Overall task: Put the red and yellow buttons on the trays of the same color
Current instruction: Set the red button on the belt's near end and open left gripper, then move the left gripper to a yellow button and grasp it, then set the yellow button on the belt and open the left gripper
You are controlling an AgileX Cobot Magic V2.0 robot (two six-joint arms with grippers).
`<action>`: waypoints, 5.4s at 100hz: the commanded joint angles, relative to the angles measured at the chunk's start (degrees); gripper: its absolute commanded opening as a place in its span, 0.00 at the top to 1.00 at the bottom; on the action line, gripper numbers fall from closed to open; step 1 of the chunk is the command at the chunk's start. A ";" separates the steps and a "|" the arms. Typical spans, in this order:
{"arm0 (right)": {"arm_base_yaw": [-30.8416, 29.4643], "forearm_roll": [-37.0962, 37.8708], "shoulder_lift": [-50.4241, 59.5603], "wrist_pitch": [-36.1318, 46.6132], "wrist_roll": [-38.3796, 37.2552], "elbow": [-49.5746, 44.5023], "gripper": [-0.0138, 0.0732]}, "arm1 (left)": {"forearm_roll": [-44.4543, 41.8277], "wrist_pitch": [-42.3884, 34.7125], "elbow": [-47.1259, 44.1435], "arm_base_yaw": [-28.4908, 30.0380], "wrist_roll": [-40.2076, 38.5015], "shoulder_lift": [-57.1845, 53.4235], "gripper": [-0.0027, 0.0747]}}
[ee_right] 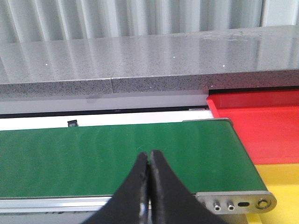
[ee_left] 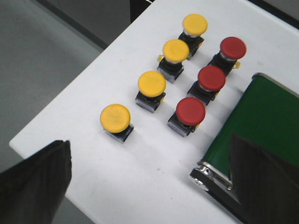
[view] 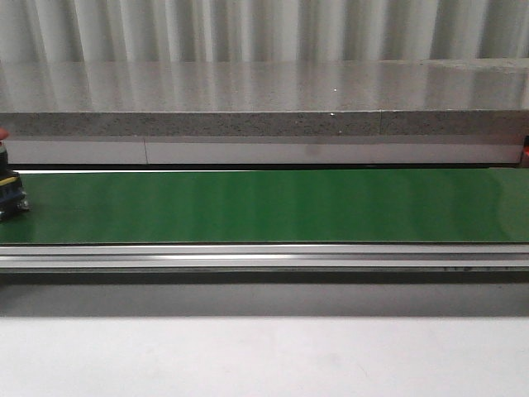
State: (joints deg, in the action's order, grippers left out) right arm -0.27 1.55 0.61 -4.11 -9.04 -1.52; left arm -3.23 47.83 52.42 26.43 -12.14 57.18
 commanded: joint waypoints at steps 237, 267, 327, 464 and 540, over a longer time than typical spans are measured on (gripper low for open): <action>-0.35 0.04 0.92 4.62 0.40 -0.10 0.92 | 2.41 -15.58 0.68 6.40 -3.35 20.34 0.99; -0.35 0.04 0.92 4.62 0.40 -0.10 0.92 | 2.63 -13.22 3.10 -8.01 -0.41 11.03 0.99; -0.35 0.04 0.92 4.62 0.40 -0.10 0.92 | 3.23 -7.92 14.60 -20.95 1.05 28.26 0.99; -0.35 0.04 0.92 5.85 0.40 -0.10 0.92 | 7.39 -16.88 -2.55 -31.80 8.08 -6.96 0.17; -0.35 -0.37 -9.26 -5.09 -0.37 15.32 0.92 | 6.70 -23.49 -25.87 -31.80 8.19 -37.76 0.99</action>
State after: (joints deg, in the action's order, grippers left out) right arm -0.27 1.37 -3.64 -10.06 -9.15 7.14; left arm 3.34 29.63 25.17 -4.88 -4.14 18.97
